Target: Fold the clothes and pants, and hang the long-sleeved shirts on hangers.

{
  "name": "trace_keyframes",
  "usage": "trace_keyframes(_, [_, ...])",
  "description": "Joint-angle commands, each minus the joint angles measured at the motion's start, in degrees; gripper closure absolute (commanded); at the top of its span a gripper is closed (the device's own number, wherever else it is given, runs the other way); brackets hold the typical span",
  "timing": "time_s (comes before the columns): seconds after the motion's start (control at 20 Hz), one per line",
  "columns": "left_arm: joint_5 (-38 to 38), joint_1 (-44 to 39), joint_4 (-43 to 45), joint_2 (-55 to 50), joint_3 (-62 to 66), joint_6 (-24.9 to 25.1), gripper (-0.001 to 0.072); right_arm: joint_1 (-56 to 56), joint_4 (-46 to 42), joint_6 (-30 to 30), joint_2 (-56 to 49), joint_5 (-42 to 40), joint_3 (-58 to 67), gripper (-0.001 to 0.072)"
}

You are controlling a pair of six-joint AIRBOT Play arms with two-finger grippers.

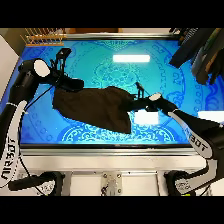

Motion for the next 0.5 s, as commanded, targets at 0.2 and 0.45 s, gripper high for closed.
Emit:
trace_keyframes(0.2, [-1.1, -0.1, -0.1, 0.0, 0.0, -2.6, 0.0697, -28.3, -25.8, 11.1, 8.5, 2.2, 13.0, 0.0711])
trace_keyframes(0.45, [-0.3, -0.1, -0.1, 0.0, 0.0, -2.8, 0.0697, -49.0, -39.0, 24.9, 15.4, 4.2, 12.8, 0.0711])
